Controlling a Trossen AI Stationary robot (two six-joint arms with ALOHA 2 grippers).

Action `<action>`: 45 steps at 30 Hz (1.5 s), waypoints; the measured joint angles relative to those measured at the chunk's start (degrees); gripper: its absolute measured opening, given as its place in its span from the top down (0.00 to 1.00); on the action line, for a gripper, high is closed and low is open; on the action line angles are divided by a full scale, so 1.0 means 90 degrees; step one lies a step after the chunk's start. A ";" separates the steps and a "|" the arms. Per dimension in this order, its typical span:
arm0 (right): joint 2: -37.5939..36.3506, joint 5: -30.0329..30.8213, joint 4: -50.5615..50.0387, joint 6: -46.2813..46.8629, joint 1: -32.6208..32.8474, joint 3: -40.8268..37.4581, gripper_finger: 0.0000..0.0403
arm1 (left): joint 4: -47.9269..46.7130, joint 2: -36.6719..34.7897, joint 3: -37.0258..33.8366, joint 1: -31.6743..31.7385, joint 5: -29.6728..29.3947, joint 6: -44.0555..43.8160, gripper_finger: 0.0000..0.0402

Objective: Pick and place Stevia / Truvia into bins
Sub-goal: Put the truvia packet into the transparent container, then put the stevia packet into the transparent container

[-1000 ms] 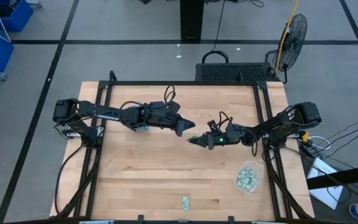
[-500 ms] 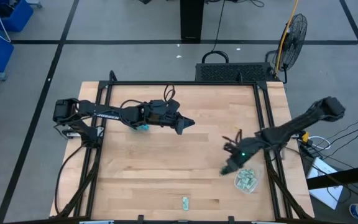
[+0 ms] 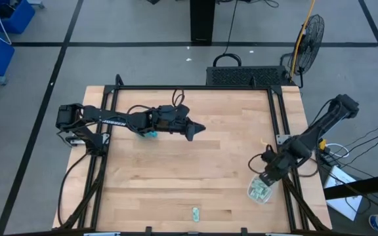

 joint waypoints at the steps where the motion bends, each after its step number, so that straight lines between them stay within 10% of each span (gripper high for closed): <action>1: 0.0066 0.0071 -0.0021 -0.0029 0.0013 -0.0054 1.00 | 0.0000 0.0000 0.0000 0.0000 -0.0029 0.0000 0.76; 23: -0.0208 0.0390 0.1075 -0.0266 -0.0070 -0.0435 0.82 | -0.0108 0.0000 0.0000 0.0011 0.0848 0.0644 0.76; 28: -0.0691 0.2246 0.2525 -0.0354 -0.0067 -0.0435 0.86 | -0.0581 -0.0003 0.0002 -0.0372 0.1866 0.1876 0.76; 34: -0.0566 0.5084 0.4963 -0.2782 -0.0253 -0.0430 0.87 | -0.1719 -0.0003 0.0003 -0.1014 0.1786 0.2522 0.76; 45: 0.0509 0.4450 0.7072 -0.7378 -0.1263 -0.0430 0.84 | -0.2256 -0.0003 0.0005 -0.1852 0.0350 0.2001 0.76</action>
